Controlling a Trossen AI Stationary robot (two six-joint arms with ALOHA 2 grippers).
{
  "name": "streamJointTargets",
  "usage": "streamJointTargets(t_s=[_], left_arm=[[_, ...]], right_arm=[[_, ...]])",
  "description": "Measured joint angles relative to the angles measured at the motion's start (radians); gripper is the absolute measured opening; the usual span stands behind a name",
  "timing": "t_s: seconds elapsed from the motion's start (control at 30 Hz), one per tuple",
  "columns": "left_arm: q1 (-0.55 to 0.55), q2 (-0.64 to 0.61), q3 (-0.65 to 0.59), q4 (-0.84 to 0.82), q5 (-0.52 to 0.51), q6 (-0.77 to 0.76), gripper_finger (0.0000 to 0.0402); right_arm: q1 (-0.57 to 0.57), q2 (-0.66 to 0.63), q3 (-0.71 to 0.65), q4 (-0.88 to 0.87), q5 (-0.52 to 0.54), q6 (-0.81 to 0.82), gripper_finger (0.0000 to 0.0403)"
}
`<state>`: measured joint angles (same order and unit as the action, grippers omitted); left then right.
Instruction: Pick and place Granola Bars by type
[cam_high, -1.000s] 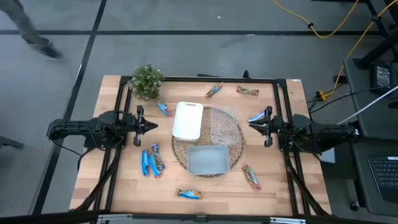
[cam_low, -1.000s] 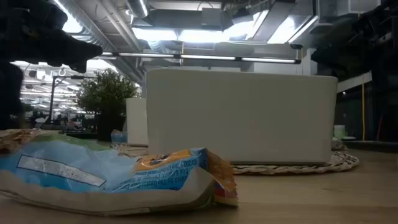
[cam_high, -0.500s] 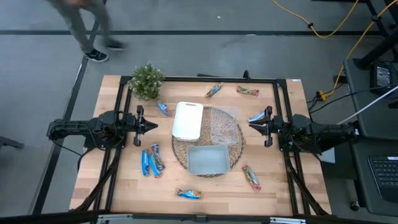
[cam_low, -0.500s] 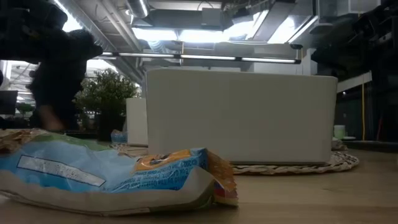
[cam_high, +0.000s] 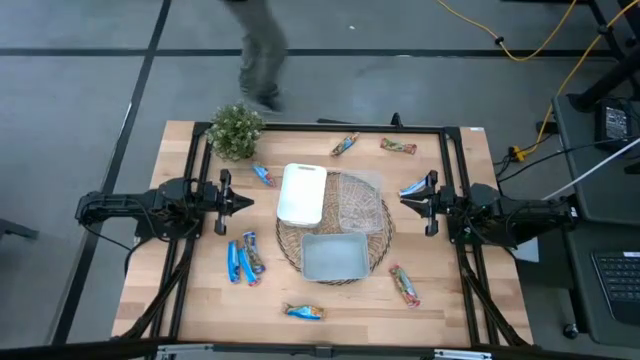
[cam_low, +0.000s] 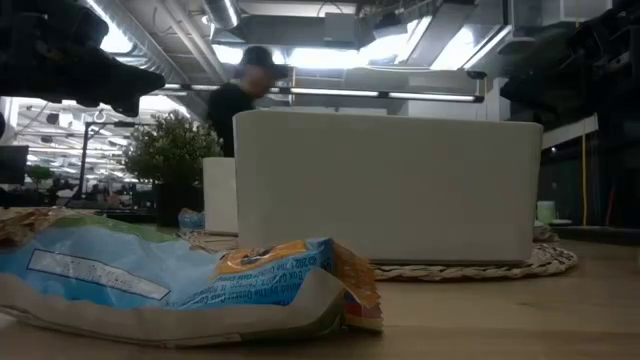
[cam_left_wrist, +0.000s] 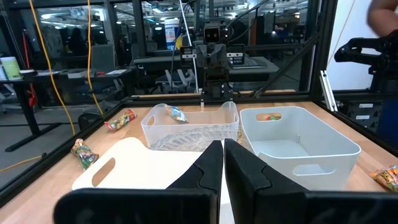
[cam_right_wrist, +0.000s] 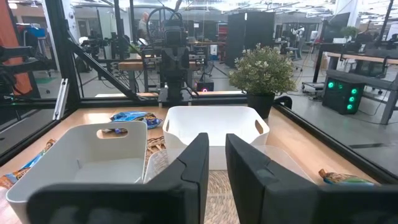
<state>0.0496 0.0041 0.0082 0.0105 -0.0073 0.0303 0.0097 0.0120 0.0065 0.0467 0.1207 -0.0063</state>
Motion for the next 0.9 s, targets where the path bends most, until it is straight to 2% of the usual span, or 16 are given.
streamJointTargets(t_s=[0.2, 0.37, 0.43, 0.6, 0.73, 0.9], left_arm=[[0.000, 0.000, 0.000, 0.000, 0.000, 0.000, 0.0008], [0.000, 0.000, 0.000, 0.000, 0.000, 0.000, 0.0012], [0.000, 0.000, 0.000, 0.000, 0.000, 0.000, 0.0013], [0.000, 0.000, 0.000, 0.000, 0.000, 0.000, 0.0011], [0.000, 0.000, 0.000, 0.000, 0.000, 0.000, 0.0012], [0.000, 0.000, 0.000, 0.000, 0.000, 0.000, 0.0011]], right_arm=[[0.000, 0.000, 0.000, 0.000, 0.000, -0.007, 0.0059], [0.000, 0.000, 0.000, 0.009, 0.034, -0.354, 0.0059], [0.000, 0.000, 0.000, 0.009, 0.030, -0.372, 0.0059], [0.000, 0.002, 0.000, 0.035, -0.029, -0.246, 0.0059], [0.000, 0.007, 0.000, 0.077, 0.069, -0.002, 0.0059], [0.000, 0.007, 0.000, 0.132, 0.239, 0.279, 0.0059]])
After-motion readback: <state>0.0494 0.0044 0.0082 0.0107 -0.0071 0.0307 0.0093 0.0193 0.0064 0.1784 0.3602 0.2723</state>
